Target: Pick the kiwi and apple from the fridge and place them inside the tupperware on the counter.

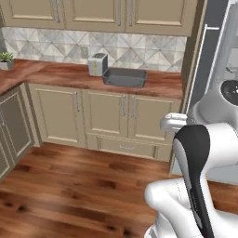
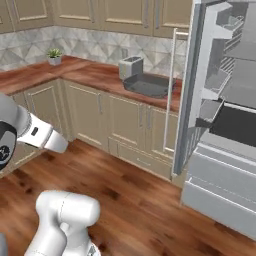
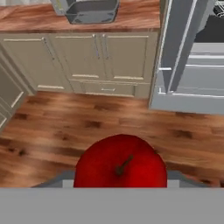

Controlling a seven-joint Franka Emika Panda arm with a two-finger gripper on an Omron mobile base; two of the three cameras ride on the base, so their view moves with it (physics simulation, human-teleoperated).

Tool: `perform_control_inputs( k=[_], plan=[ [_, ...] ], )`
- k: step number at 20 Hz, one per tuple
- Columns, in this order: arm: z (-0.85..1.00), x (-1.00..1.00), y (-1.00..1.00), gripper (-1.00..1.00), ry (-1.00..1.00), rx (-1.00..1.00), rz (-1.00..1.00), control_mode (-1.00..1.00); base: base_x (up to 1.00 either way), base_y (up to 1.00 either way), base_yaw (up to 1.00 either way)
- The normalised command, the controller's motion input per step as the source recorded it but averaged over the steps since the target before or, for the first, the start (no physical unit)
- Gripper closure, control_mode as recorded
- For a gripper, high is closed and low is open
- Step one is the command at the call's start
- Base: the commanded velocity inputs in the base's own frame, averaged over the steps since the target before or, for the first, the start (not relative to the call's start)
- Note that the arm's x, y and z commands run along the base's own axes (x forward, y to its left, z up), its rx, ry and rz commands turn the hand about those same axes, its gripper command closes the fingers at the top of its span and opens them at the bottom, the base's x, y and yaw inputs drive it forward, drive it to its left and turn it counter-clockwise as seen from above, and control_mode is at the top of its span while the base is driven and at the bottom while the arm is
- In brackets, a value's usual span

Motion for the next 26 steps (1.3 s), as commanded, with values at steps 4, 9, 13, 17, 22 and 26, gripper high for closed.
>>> perform_control_inputs(
  k=[4,9,13,17,22,26],
  plan=[
    [0.00,0.00,0.00,1.00,0.00,0.00,0.00,1.00,0.82,0.73,0.26],
    [0.00,0.00,0.00,1.00,0.00,0.00,0.00,1.00,0.98,0.32,-0.05],
    [0.00,0.00,0.00,1.00,0.00,0.00,0.00,1.00,0.96,0.07,-0.38],
    [0.00,0.00,0.00,1.00,0.00,0.00,0.00,1.00,0.96,0.00,-0.62],
    [0.00,0.00,0.00,1.00,0.00,0.00,0.00,1.00,0.95,0.14,-0.56],
    [0.00,0.00,0.00,1.00,0.00,0.00,0.00,1.00,0.93,0.41,-0.11]
  ],
)
